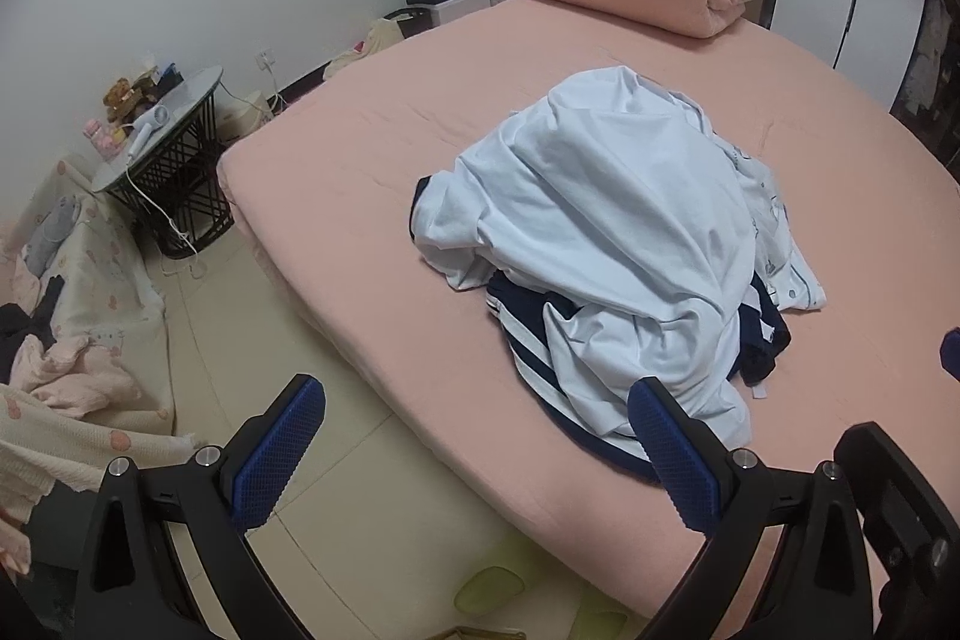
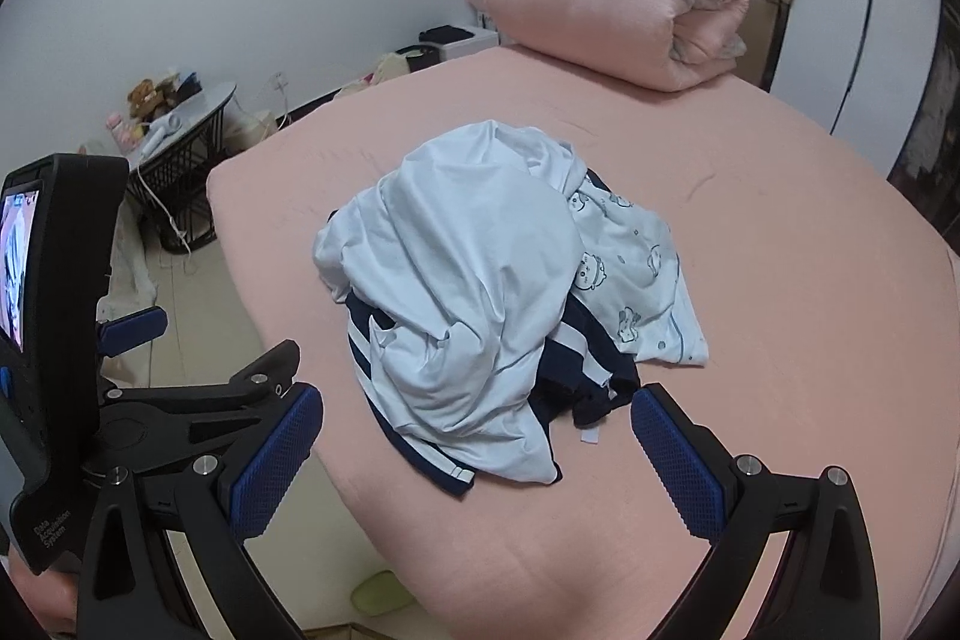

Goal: Fold clothes
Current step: 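Move both grippers toward the light-blue clothing pile on the bed, then grasp the navy-trimmed hem of the light-blue garment with the left gripper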

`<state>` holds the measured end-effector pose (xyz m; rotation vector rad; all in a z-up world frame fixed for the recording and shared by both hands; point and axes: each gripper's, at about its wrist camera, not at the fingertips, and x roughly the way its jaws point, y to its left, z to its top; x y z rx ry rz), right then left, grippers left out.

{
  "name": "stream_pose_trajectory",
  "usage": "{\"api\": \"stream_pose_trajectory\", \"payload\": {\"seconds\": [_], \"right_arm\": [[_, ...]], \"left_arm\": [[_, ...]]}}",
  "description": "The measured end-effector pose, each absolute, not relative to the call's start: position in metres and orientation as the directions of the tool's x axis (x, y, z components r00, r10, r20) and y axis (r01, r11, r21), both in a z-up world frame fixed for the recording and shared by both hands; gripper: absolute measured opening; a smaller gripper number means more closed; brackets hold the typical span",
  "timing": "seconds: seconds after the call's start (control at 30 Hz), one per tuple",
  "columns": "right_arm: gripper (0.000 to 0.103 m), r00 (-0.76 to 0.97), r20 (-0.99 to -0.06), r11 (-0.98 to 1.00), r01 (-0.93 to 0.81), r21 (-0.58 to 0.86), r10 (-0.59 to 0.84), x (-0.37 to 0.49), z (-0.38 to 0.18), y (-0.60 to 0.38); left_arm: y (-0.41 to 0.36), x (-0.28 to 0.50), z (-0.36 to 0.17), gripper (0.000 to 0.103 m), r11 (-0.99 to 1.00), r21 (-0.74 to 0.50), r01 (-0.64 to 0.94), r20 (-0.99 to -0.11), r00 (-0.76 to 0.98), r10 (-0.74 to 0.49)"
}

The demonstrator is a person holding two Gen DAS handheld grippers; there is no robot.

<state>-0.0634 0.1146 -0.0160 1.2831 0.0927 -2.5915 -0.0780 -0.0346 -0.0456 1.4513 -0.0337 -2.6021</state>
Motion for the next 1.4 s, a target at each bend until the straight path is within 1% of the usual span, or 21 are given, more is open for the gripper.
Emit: {"api": "stream_pose_trajectory", "payload": {"seconds": [0.2,0.3,0.43,0.57,0.77,1.0,1.17,1.23,1.4], "right_arm": [[0.103,-0.526,-0.830,-0.964,0.261,0.049,-0.185,-0.080,-0.020,0.117],[0.103,-0.524,-0.836,-0.957,0.291,0.006,-0.165,-0.088,-0.022,0.112],[0.103,-0.552,-0.819,-0.940,0.338,-0.053,-0.153,-0.098,-0.022,0.102],[0.103,-0.563,-0.813,-0.930,0.359,-0.079,-0.148,-0.112,-0.026,0.095],[0.103,-0.568,-0.806,-0.945,0.325,-0.032,-0.168,-0.131,-0.037,0.102],[0.103,-0.464,-0.848,-0.960,0.225,0.166,-0.255,-0.156,-0.065,0.118],[0.102,-0.409,-0.857,-0.949,0.145,0.279,-0.314,-0.170,-0.087,0.125],[0.102,-0.394,-0.864,-0.949,0.135,0.285,-0.315,-0.174,-0.093,0.122],[0.102,-0.393,-0.882,-0.963,0.170,0.208,-0.260,-0.179,-0.105,0.109]], "left_arm": [[-0.031,-0.088,-0.052,0.103,-0.990,0.088,0.110,-0.851,-0.508,-0.132],[-0.033,-0.095,-0.058,0.103,-0.992,0.067,0.104,-0.861,-0.496,-0.110],[-0.037,-0.104,-0.066,0.103,-0.990,0.053,0.127,-0.866,-0.488,-0.109],[-0.041,-0.114,-0.073,0.103,-0.990,0.054,0.134,-0.869,-0.482,-0.113],[-0.042,-0.125,-0.077,0.103,-0.993,0.055,0.100,-0.870,-0.483,-0.097],[-0.047,-0.142,-0.074,0.103,-0.996,0.070,0.058,-0.854,-0.512,-0.090],[-0.048,-0.152,-0.087,0.103,-0.998,0.055,0.024,-0.863,-0.501,-0.059],[-0.048,-0.156,-0.095,0.103,-0.999,0.043,0.011,-0.871,-0.490,-0.043],[-0.047,-0.164,-0.117,0.103,-1.000,0.024,-0.005,-0.894,-0.447,-0.019]]}}
